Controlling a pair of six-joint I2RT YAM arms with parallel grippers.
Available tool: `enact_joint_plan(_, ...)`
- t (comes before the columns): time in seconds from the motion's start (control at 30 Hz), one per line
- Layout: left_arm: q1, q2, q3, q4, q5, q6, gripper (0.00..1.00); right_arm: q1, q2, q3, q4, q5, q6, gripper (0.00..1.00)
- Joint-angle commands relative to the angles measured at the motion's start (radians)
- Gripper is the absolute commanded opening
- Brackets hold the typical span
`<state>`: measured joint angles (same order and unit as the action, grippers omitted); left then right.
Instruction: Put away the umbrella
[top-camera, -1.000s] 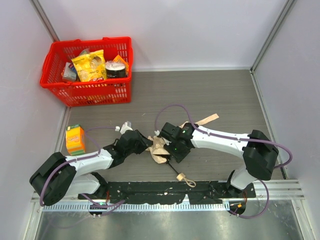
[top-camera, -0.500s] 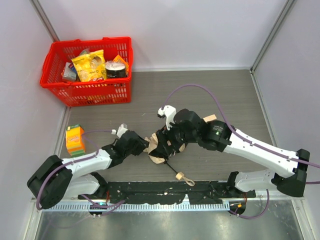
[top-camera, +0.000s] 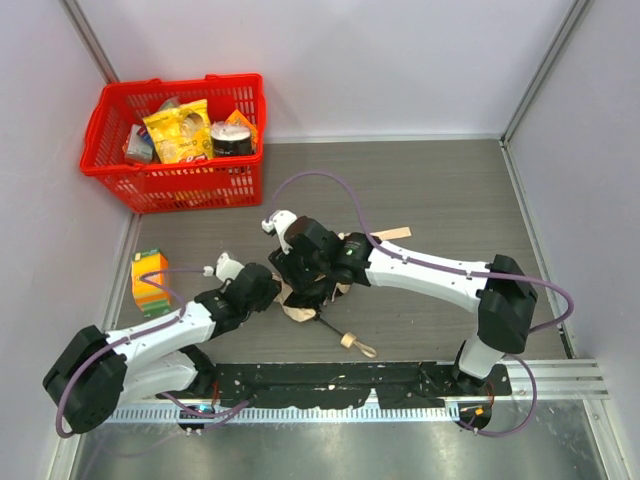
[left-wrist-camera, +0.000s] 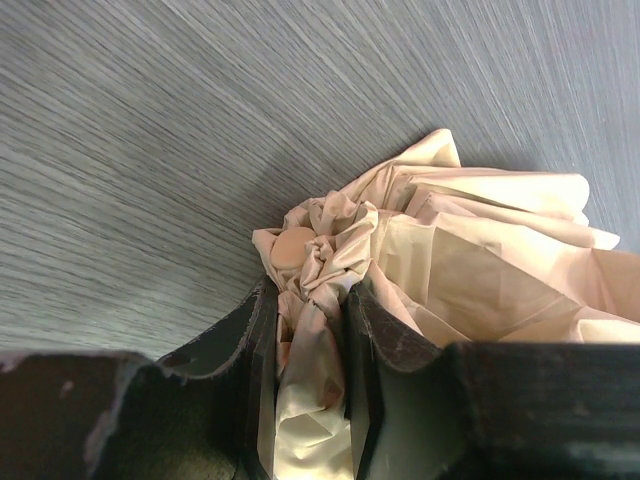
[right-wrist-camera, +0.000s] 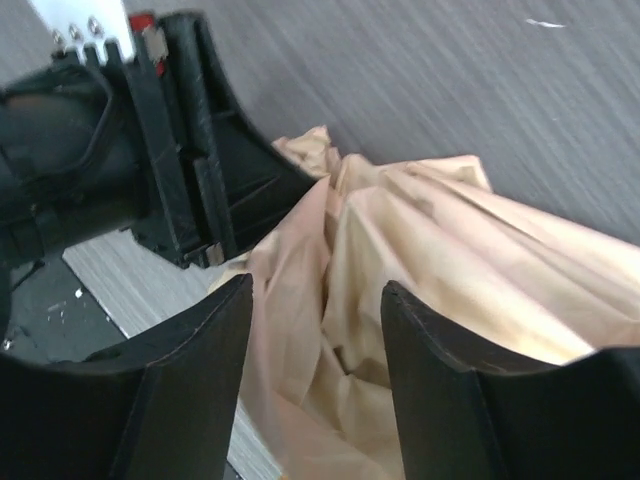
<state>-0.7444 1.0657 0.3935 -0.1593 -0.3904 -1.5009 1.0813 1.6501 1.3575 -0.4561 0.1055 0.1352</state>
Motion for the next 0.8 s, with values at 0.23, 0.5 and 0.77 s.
enact_joint_plan(0.23, 0.004, -0.012, 0.008, -0.085, -0.177, -0.039, 0.0, -0.014, -0.144, 0.12, -0.253, 0.238, 0.711, 0.71)
enact_joint_plan(0.5, 0.004, -0.001, 0.028, -0.094, -0.203, -0.001, 0.0, -0.009, -0.165, 0.081, -0.337, 0.28, 1.274, 0.77)
enact_joint_plan(0.77, 0.004, -0.032, 0.024, -0.102, -0.258, 0.016, 0.0, 0.002, -0.033, 0.156, -0.507, 0.128, 1.552, 0.72)
